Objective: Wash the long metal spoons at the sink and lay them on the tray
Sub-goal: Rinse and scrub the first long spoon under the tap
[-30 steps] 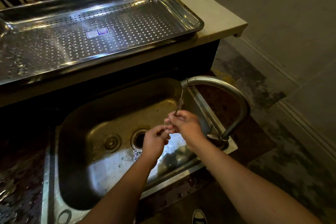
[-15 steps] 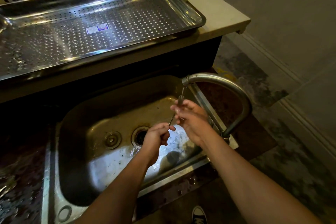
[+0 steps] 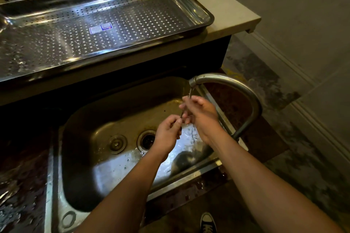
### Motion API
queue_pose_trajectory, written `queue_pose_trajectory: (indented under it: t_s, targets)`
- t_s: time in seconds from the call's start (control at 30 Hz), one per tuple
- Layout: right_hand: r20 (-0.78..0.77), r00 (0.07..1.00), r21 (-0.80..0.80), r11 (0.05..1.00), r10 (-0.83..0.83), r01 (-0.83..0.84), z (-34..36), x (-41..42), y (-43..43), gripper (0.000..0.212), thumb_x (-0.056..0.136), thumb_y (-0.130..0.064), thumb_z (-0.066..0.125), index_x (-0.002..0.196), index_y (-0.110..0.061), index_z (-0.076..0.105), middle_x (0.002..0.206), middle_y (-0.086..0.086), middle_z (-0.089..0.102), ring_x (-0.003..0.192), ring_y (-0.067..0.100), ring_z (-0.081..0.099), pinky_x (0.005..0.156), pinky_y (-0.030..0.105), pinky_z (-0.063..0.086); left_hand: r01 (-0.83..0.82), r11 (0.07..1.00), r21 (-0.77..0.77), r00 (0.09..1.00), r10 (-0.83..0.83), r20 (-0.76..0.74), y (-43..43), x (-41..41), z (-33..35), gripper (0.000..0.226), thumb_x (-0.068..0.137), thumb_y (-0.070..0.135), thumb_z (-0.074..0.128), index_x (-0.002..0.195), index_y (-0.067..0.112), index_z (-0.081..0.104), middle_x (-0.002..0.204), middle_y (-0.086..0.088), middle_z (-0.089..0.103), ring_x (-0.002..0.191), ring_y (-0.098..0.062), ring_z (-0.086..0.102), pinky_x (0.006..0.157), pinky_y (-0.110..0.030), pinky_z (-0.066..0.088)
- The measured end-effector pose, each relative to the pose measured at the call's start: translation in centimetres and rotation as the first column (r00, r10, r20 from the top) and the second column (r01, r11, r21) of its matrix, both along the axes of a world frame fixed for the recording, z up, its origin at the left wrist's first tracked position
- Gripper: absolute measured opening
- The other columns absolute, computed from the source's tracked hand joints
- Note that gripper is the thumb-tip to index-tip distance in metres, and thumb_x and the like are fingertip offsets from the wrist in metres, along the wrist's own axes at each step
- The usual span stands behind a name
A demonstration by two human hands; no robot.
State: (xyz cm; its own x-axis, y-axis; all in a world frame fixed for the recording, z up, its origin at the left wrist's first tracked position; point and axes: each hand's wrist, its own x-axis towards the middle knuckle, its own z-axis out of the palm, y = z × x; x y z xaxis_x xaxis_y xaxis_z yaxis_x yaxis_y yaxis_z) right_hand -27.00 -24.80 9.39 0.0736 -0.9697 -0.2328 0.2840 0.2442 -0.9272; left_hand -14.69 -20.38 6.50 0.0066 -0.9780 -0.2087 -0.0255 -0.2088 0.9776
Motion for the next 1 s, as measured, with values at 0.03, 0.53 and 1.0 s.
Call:
queue_pose_trajectory:
  t_s: [0.03,0.53,1.0]
  targets:
    - [-0.002,1.0,-0.022,1.0,-0.017,0.017,0.3,-0.1,-0.2,0.012,0.094,-0.017,0.064,0.102,-0.009,0.067,0.081,0.007,0.07,0.058,0.013,0.057,0.049,0.024,0.047,0.0,1.0,-0.001,1.0,0.0,-0.006,0.0,0.0,-0.1,0.019,0.099,0.015,0.05,0.086,0.015,0.063,0.063,-0.002,0.052,0.058,-0.01,0.045,0.056,-0.022,0.041]
    - [0.051,0.982,-0.007,0.983,0.183,-0.183,0.4,-0.5,-0.4,0.014,0.093,-0.003,0.06,0.096,-0.014,0.069,0.093,0.008,0.075,0.062,0.012,0.057,0.055,0.025,0.05,0.015,0.997,0.074,1.0,-0.016,0.016,-0.1,0.9,-0.5,0.017,0.099,0.01,0.048,0.097,0.007,0.065,0.077,-0.012,0.068,0.075,-0.02,0.064,0.076,-0.036,0.045]
    - [-0.394,0.919,-0.07,0.997,0.008,-0.038,1.0,-0.2,-0.4,0.007,0.091,-0.03,0.068,0.088,-0.026,0.073,0.07,-0.01,0.073,0.06,0.005,0.066,0.058,0.024,0.054,-0.062,0.998,0.024,0.998,0.062,-0.017,-1.7,0.4,0.7,0.021,0.085,-0.003,0.067,0.091,0.015,0.075,0.083,-0.008,0.074,0.075,-0.022,0.066,0.079,-0.041,0.056]
